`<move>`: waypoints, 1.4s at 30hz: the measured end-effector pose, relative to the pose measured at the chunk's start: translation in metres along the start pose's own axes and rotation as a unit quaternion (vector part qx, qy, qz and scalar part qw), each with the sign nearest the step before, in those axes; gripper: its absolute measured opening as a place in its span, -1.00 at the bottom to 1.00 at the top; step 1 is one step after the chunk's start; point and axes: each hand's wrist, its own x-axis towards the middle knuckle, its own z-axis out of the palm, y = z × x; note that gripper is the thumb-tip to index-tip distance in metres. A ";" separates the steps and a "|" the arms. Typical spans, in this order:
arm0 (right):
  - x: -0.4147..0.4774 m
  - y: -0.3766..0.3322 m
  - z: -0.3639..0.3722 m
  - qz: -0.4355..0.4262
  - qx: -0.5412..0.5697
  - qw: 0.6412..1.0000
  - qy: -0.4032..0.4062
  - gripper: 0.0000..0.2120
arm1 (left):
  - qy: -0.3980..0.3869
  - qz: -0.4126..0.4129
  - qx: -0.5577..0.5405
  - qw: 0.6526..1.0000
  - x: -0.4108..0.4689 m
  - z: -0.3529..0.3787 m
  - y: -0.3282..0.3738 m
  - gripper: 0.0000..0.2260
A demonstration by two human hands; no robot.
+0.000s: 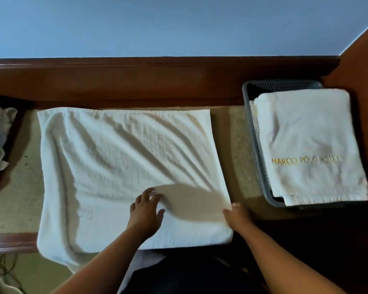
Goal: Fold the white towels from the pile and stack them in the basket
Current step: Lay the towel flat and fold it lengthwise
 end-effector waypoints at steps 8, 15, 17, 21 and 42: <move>0.025 -0.047 -0.032 -0.039 0.011 0.999 -0.015 -0.73 | -0.010 -0.003 0.016 1.000 0.040 -0.017 0.009 -0.48; 0.087 -0.159 -0.065 -0.074 0.027 0.996 0.031 -0.48 | -0.003 -0.004 0.017 1.000 0.102 -0.044 0.011 -0.42; 0.105 -0.192 -0.073 -0.097 0.004 0.993 0.068 -0.48 | 0.010 -0.008 0.017 1.000 0.125 -0.052 0.013 -0.43; 0.142 -0.238 -0.095 -0.119 -0.022 0.989 0.091 -0.54 | 0.072 0.019 0.031 0.997 0.168 -0.062 0.011 -0.59; 0.011 -0.159 0.016 -0.329 -0.270 0.903 0.059 -0.50 | 0.070 -0.161 0.031 0.984 -0.017 -0.018 -0.119 -0.33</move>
